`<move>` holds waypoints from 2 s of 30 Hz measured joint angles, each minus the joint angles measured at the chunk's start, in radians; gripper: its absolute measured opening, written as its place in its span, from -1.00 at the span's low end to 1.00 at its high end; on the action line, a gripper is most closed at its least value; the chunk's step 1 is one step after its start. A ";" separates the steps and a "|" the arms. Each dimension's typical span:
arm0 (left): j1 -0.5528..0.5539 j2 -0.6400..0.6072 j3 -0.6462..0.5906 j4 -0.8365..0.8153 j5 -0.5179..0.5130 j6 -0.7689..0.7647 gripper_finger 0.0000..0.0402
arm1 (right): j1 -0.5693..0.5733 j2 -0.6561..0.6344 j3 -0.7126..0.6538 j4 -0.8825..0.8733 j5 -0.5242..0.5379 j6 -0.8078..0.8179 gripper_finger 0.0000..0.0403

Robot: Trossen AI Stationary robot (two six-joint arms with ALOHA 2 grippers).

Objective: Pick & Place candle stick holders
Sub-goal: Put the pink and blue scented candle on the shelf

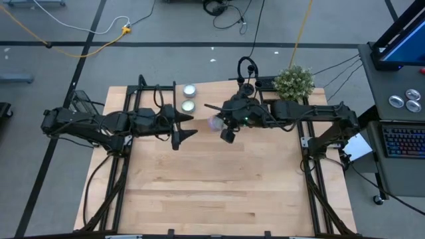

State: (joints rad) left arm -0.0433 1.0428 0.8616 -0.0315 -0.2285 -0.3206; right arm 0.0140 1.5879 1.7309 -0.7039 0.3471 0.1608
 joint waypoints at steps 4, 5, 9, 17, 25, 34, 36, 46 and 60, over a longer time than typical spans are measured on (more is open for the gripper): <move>0.000 0.000 0.000 -0.001 -0.017 0.001 0.60 | -0.018 0.011 -0.002 0.014 0.037 -0.042 -1.00; 0.000 0.000 0.000 -0.001 -0.027 0.001 0.60 | -0.026 0.017 -0.002 0.021 0.061 -0.049 -1.00; 0.000 -0.006 0.000 -0.001 -0.046 0.002 0.60 | -0.053 0.028 -0.003 0.026 0.082 -0.079 -1.00; 0.005 -0.005 0.000 -0.002 -0.047 0.000 0.60 | -0.081 0.056 -0.003 0.116 0.180 -0.176 -1.00; 0.002 -0.005 0.000 -0.005 -0.064 0.013 0.60 | -0.107 0.121 -0.004 0.109 0.168 -0.189 -1.00; -0.013 0.062 0.000 -0.010 -0.195 0.212 0.60 | -0.117 0.129 -0.003 0.105 0.040 -0.176 -1.00; -0.008 0.087 0.000 0.011 -0.230 0.272 0.60 | -0.123 0.130 -0.003 0.102 0.022 -0.173 -1.00; 0.074 0.125 0.000 0.068 -0.203 -0.028 0.60 | -0.132 0.129 -0.003 0.111 -0.009 -0.160 -1.00; 0.151 0.122 0.000 0.152 0.027 -0.486 0.60 | -0.114 0.129 -0.003 0.207 0.015 -0.231 -1.00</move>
State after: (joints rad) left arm 0.1079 1.1645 0.8616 0.1201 -0.2020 -0.8063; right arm -0.1004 1.7172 1.7279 -0.4972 0.3620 -0.0703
